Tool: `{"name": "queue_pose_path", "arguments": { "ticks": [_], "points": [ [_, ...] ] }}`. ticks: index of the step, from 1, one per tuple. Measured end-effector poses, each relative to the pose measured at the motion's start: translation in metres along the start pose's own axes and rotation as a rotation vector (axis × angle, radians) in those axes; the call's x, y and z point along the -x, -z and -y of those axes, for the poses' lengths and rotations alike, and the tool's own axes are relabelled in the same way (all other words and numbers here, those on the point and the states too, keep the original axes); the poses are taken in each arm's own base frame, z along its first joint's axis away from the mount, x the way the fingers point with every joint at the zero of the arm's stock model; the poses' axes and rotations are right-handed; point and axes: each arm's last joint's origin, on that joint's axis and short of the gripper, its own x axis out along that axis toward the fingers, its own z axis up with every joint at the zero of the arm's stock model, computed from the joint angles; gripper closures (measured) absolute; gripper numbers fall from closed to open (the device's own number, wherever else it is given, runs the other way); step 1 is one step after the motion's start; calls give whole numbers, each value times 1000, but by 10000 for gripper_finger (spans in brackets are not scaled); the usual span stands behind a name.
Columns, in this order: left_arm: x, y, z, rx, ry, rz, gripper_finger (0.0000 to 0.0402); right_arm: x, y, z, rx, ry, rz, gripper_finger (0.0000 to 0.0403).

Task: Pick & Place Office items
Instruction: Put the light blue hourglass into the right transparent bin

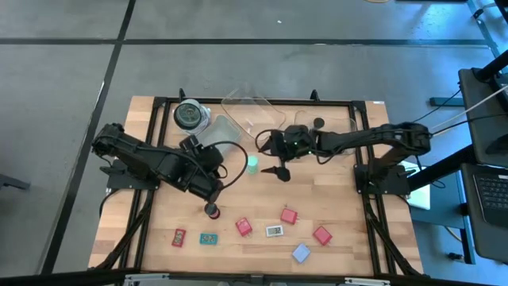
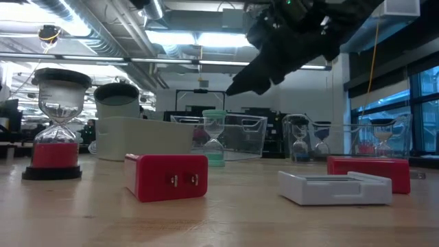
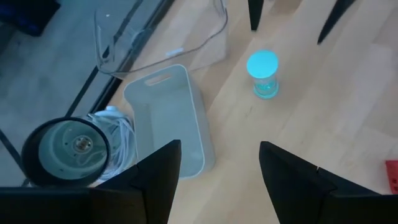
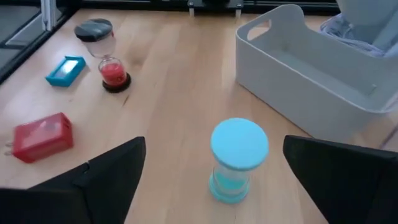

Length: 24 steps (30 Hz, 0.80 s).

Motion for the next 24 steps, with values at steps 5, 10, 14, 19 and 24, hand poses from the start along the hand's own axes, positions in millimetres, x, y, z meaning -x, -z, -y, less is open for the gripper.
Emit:
{"name": "queue_pose_path", "arguments": {
  "ticks": [5,10,14,19,24],
  "points": [
    [0,-1,-1,-19,-16,16,187,-18,8,4,8,3,23,20],
    [-3,-3,-3,-9,-24,12,187,-36,15,8,2,1,2,24],
    [-3,-3,-3,-13,-24,12,187,-51,15,12,-1,17,-11,25],
    [-3,-3,-3,-13,-24,12,187,-58,14,20,-6,65,-25,25],
    [-3,-3,-3,-14,-23,12,187,-56,16,26,-49,83,-42,25]
  ]
}}
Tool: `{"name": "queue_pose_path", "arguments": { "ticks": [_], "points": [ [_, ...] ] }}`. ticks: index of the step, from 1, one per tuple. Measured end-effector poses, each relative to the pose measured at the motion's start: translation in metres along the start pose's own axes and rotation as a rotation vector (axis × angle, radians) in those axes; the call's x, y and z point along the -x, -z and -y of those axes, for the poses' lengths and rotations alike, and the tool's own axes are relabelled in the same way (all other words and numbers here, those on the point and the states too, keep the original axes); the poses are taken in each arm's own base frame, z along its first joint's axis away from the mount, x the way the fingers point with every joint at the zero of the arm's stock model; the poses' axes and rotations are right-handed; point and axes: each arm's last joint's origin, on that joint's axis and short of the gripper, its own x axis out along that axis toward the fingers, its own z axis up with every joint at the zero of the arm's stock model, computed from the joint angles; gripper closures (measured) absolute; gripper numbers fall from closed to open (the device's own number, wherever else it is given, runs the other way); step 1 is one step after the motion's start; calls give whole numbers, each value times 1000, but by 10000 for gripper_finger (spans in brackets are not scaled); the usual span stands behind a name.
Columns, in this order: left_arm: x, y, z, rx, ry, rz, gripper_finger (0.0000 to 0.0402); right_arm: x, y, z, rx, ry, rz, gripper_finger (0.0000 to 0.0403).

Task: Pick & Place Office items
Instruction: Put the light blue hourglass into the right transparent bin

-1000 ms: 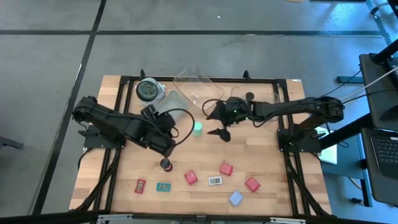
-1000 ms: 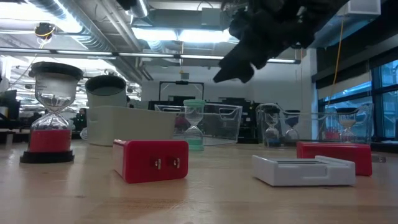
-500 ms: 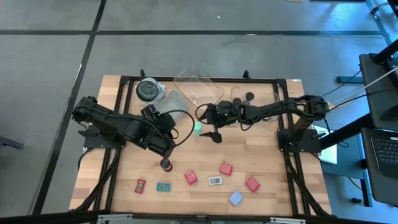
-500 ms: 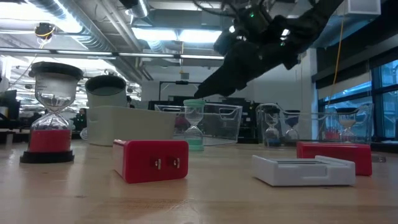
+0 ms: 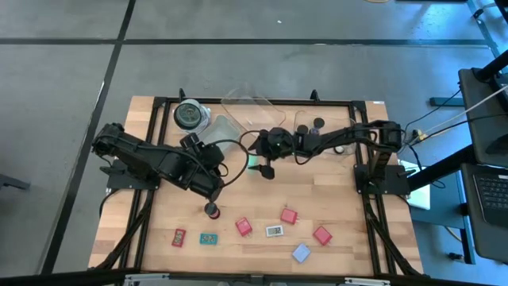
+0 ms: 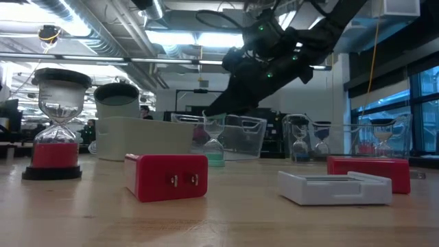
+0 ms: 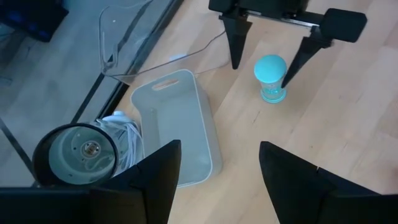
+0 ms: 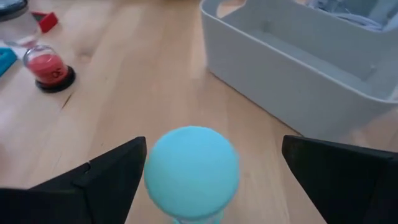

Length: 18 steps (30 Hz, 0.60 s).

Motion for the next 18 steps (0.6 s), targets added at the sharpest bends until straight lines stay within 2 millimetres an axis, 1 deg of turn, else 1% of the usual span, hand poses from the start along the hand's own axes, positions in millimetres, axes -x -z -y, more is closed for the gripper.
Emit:
{"name": "queue_pose_path", "arguments": {
  "ticks": [5,8,13,18],
  "points": [
    [0,0,0,-16,-8,9,187,0,1,0,-17,-2,-13,26],
    [0,0,0,-16,-10,12,187,0,1,0,-24,-4,-16,34],
    [0,0,0,-18,-10,12,187,0,1,-1,-33,-14,-15,68],
    [0,0,0,-18,-11,13,187,0,4,-4,-53,-77,-32,107]
  ]
}}
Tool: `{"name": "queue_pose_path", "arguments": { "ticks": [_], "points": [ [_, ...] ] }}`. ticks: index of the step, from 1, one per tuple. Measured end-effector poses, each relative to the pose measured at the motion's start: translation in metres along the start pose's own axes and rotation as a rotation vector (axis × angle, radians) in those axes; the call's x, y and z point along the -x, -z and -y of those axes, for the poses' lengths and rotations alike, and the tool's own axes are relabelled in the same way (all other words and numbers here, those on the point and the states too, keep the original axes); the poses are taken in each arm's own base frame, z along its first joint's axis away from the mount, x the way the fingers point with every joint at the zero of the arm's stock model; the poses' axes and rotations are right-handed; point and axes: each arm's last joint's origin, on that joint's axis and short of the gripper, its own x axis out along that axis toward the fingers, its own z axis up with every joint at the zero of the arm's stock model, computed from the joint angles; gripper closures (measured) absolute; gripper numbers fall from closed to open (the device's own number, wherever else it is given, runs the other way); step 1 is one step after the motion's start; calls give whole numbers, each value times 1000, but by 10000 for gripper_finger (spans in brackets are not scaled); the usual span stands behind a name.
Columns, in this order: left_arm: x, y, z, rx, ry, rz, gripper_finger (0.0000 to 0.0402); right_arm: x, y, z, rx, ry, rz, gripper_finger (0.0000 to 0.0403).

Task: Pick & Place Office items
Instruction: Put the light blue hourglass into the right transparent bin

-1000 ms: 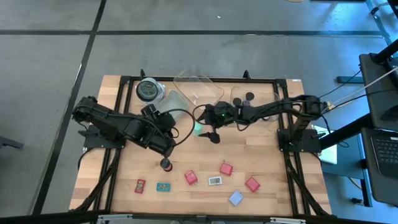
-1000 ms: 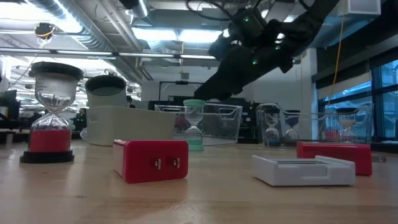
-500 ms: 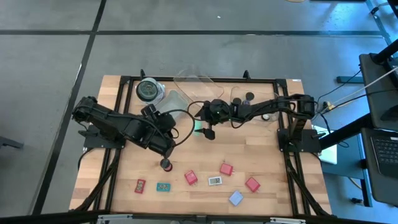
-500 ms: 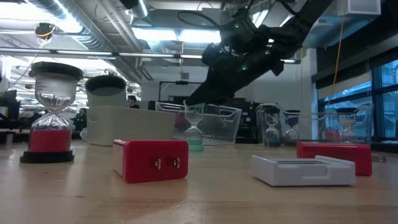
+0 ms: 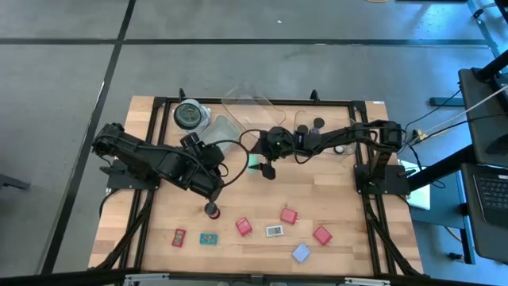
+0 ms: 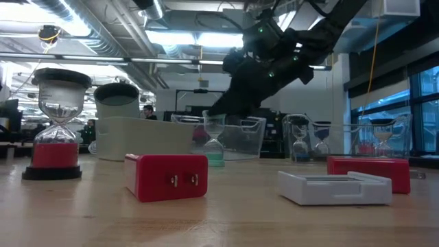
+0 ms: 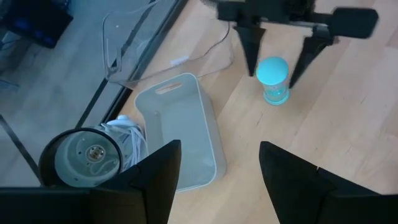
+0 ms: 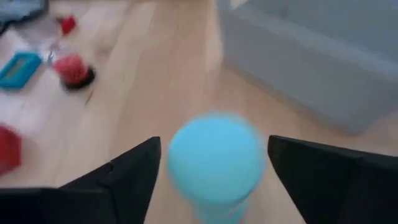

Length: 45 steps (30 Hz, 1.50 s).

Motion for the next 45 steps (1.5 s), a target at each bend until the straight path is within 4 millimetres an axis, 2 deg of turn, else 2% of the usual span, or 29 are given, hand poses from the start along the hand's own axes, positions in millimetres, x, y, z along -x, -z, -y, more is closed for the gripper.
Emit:
{"name": "queue_pose_path", "arguments": {
  "ticks": [13,19,23,27,33,38,45],
  "points": [
    [0,0,0,0,-2,2,187,-2,0,-7,-14,-62,3,186],
    [0,0,0,0,-2,2,187,0,-2,-8,-19,-61,6,192],
    [0,0,0,0,-2,1,187,11,-12,-14,-11,-69,27,192],
    [0,0,0,0,-2,1,187,34,-25,-23,-1,-77,29,194],
    [0,0,0,-1,-4,4,187,81,-38,-34,-45,-45,-31,192],
    [0,0,0,-1,-8,8,187,132,-42,-37,-82,143,-81,193],
    [0,-1,0,0,-21,22,187,203,-45,-36,-115,385,-26,190]
  ]
}}
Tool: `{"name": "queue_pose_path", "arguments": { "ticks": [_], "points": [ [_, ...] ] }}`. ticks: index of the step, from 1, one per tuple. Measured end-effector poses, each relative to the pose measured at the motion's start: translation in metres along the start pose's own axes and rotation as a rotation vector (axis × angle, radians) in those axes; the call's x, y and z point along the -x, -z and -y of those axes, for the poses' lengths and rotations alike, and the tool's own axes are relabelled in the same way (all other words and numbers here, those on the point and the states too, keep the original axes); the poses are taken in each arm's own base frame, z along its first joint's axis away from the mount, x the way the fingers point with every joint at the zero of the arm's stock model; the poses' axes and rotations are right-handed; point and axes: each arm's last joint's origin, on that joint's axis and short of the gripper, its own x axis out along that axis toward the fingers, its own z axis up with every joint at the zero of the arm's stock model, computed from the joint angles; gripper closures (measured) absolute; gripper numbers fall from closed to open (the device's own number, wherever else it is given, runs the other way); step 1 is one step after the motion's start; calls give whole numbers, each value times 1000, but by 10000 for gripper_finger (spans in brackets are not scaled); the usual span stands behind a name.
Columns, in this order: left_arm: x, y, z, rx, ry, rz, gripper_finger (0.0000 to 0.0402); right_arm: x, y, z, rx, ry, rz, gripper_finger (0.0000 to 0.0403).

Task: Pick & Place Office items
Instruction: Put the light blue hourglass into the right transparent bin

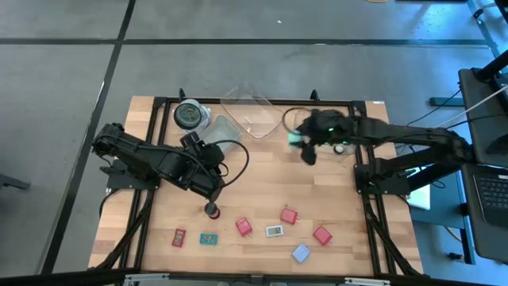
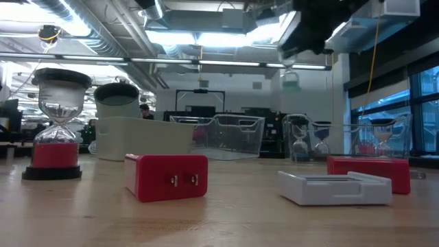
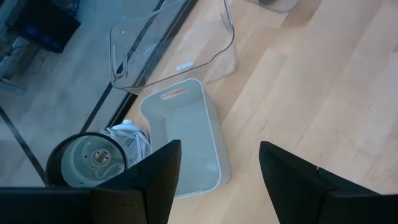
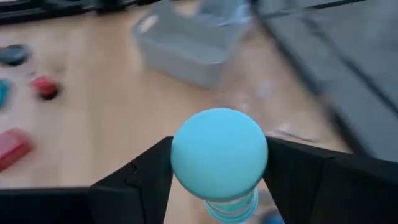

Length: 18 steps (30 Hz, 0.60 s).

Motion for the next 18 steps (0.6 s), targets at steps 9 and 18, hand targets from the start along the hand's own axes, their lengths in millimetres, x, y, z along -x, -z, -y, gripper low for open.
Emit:
{"name": "queue_pose_path", "arguments": {
  "ticks": [9,18],
  "points": [
    [1,1,1,21,1,3,187,17,47,31,-136,199,-52,189],
    [2,1,1,19,4,6,187,1,106,42,-313,266,-15,188]
  ]
}}
